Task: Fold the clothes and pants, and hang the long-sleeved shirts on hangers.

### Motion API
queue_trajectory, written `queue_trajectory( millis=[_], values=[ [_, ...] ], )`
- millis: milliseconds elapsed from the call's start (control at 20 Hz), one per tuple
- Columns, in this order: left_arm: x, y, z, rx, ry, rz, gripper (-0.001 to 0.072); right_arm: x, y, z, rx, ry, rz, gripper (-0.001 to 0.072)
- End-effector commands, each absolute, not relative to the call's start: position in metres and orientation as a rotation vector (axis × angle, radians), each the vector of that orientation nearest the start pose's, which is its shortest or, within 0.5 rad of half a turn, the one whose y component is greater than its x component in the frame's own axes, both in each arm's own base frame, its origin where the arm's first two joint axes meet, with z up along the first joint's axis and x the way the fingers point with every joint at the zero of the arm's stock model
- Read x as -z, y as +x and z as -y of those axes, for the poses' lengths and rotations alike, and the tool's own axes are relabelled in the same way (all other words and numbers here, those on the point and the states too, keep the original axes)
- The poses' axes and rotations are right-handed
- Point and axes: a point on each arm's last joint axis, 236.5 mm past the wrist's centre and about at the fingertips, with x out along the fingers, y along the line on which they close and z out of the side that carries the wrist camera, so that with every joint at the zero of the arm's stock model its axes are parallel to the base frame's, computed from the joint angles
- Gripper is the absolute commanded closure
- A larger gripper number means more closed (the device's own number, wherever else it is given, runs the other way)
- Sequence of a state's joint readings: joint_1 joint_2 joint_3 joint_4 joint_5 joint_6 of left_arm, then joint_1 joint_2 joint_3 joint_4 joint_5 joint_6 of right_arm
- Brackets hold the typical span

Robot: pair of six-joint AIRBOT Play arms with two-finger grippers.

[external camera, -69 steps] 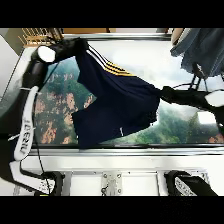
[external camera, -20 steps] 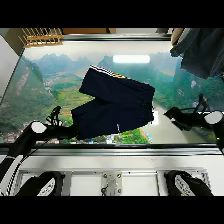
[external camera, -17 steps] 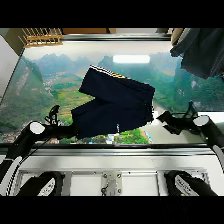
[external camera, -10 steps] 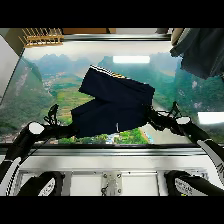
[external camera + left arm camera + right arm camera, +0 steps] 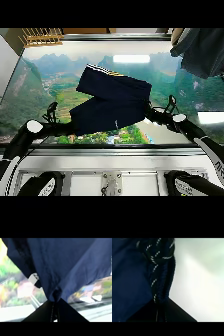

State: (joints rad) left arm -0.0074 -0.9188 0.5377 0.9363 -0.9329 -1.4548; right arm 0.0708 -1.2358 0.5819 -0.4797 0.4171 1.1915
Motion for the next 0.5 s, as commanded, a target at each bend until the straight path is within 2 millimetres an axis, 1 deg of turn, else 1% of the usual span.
queue_trajectory(
  millis=[0,50,100,150,200,250,300,350,400,450],
  values=[
    [-0.041,0.311,0.108,0.315,-0.435,-1.055,0.0702,-0.013,0.399,-0.123,-0.319,0.516,-0.84,0.0699],
    [-0.097,0.328,0.107,0.341,-0.406,-0.92,0.0702,-0.052,0.4,-0.127,-0.381,0.457,-0.794,0.0699],
    [-0.156,0.338,0.106,0.364,-0.388,-0.78,0.0701,-0.094,0.396,-0.13,-0.432,0.413,-0.745,0.07],
    [-0.222,0.339,0.103,0.382,-0.358,-0.624,0.0701,-0.138,0.387,-0.136,-0.481,0.379,-0.691,0.0699],
    [-0.282,0.33,0.102,0.398,-0.328,-0.484,0.0702,-0.178,0.375,-0.139,-0.515,0.375,-0.643,0.07],
    [-0.341,0.314,0.102,0.416,-0.307,-0.346,0.0702,-0.217,0.357,-0.145,-0.548,0.389,-0.599,0.0699],
    [-0.389,0.292,0.103,0.43,-0.292,-0.231,0.0702,-0.25,0.339,-0.148,-0.572,0.406,-0.556,0.0699],
    [-0.431,0.268,0.103,0.443,-0.282,-0.128,0.0702,-0.274,0.32,-0.151,-0.589,0.426,-0.525,0.07],
    [-0.46,0.246,0.103,0.453,-0.278,-0.051,0.0702,-0.296,0.3,-0.153,-0.603,0.443,-0.49,0.0699],
    [-0.485,0.224,0.104,0.463,-0.272,0.019,0.0702,-0.312,0.282,-0.153,-0.613,0.455,-0.458,0.0699]
  ],
)
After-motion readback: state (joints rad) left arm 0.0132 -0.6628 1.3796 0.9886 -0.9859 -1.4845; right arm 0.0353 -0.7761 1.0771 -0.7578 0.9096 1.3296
